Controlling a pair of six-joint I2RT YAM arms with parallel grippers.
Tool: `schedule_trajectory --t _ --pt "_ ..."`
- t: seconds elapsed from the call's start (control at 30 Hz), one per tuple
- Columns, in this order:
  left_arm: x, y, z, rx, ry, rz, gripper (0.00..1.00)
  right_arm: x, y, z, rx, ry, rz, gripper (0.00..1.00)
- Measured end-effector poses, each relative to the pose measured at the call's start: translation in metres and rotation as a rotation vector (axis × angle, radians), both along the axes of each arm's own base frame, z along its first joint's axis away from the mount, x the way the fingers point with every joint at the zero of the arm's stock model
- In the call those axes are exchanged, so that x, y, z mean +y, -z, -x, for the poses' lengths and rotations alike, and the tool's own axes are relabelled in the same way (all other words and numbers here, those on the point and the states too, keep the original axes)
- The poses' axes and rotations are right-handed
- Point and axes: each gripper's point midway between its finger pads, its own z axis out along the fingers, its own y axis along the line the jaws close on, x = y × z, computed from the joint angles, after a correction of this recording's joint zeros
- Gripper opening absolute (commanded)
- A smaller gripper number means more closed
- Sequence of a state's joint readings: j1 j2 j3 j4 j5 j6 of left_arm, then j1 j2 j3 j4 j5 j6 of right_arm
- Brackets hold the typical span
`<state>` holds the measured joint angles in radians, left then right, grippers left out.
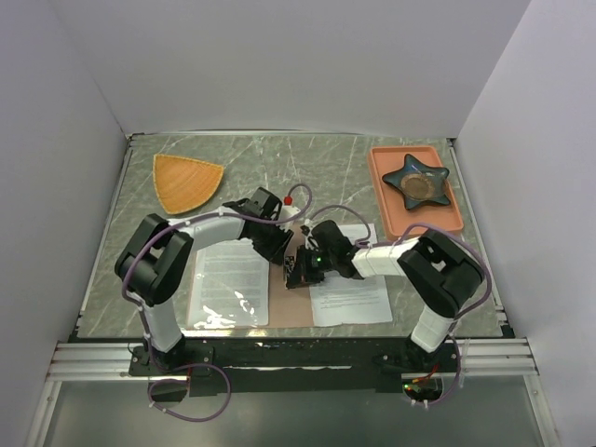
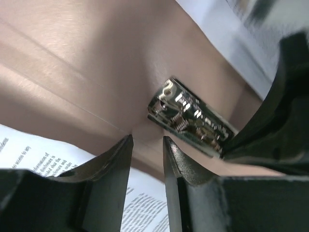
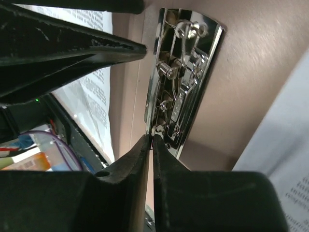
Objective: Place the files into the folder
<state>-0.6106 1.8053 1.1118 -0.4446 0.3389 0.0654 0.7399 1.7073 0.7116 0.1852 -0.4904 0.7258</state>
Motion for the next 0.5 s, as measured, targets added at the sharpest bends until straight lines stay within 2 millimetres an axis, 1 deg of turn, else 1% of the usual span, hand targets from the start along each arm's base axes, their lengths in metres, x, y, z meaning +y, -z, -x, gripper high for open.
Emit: schedule_trajectory --t 0.13,0.33,0.4,0.5 --pt "-0.007 0.0 -0.012 -0.011 0.0 0.002 0.4 0.009 0.001 -0.005 0.023 0.001 -0.011 0.11" --pt "-0.017 -0.001 -0.037 -0.056 -0.016 -0.001 0.38 0.02 0.002 -0.024 0.055 0.015 -0.034 0.08" --pt "-0.017 -0.001 -0.043 -0.07 -0.025 -0.001 0.38 0.021 0.001 -0.03 0.063 0.018 -0.04 0.08" --pt "-0.014 -0.002 -0.051 -0.096 -0.043 -0.005 0.38 0.016 0.0 -0.04 0.056 0.031 -0.032 0.08"
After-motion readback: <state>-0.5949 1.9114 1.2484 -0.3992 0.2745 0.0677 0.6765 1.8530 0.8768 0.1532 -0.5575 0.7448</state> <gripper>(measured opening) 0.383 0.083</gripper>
